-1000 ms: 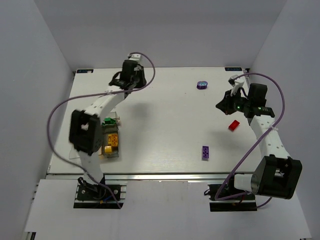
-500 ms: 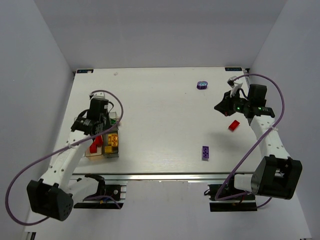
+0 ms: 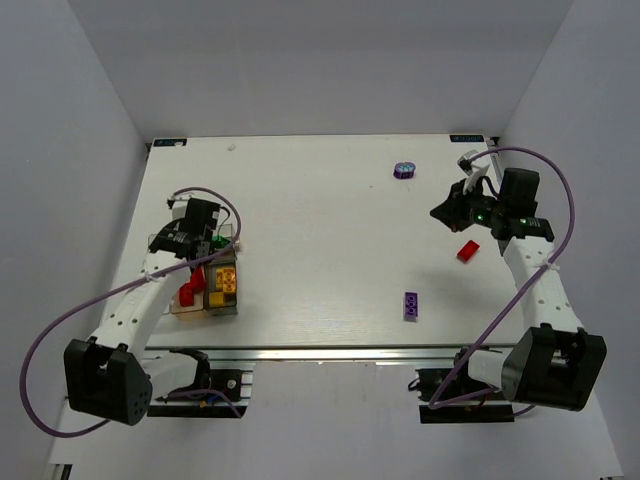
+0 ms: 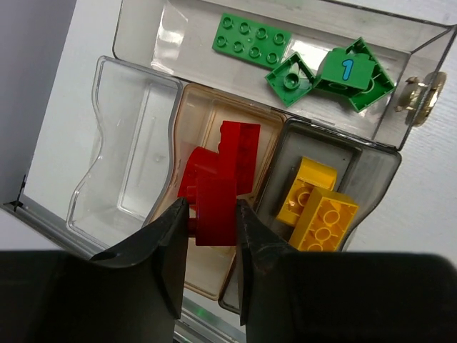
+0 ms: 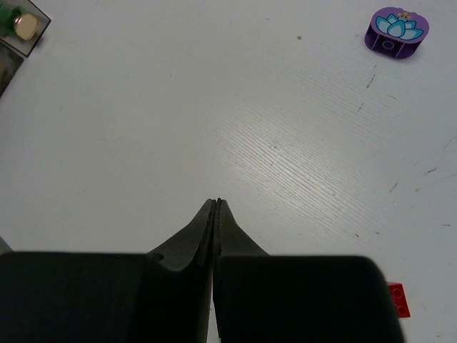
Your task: Sort the legos into containers by color
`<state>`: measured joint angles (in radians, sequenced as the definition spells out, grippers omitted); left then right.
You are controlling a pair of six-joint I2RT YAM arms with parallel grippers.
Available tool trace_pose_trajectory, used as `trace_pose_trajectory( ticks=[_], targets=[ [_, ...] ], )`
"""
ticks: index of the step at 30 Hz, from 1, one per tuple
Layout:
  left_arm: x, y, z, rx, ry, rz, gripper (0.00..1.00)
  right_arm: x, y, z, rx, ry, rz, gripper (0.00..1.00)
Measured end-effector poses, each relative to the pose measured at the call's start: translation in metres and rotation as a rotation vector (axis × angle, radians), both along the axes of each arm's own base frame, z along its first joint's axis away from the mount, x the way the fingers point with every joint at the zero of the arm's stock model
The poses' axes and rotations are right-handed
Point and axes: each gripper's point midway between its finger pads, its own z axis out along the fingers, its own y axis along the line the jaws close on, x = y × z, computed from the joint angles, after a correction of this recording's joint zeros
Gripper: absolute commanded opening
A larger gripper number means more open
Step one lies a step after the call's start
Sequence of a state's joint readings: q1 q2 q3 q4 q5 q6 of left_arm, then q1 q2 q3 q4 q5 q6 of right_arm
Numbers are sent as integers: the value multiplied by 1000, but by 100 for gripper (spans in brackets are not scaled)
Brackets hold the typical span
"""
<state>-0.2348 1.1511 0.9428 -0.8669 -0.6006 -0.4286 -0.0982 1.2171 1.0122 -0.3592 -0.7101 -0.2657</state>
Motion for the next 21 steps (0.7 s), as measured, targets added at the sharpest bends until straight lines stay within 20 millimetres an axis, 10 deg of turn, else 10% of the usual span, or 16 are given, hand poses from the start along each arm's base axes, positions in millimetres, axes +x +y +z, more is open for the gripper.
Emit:
trace_pose_trajectory(
  ticks=[3, 6, 10, 17, 21],
  targets=[
    [1, 2, -7, 9, 25, 9, 0, -1, 0, 2, 0, -5, -1, 11],
    [3, 1, -13, 11, 40, 10, 0, -1, -1, 1, 3, 2, -10, 44],
    [1, 1, -19, 11, 52, 11, 7, 1, -7, 4, -10, -3, -29, 49],
    [1, 2, -20, 5, 45, 15, 46, 4, -13, 17, -20, -35, -62, 58],
    [1, 3, -19, 1, 43, 18, 67, 5, -16, 20, -21, -37, -79, 79]
  ],
)
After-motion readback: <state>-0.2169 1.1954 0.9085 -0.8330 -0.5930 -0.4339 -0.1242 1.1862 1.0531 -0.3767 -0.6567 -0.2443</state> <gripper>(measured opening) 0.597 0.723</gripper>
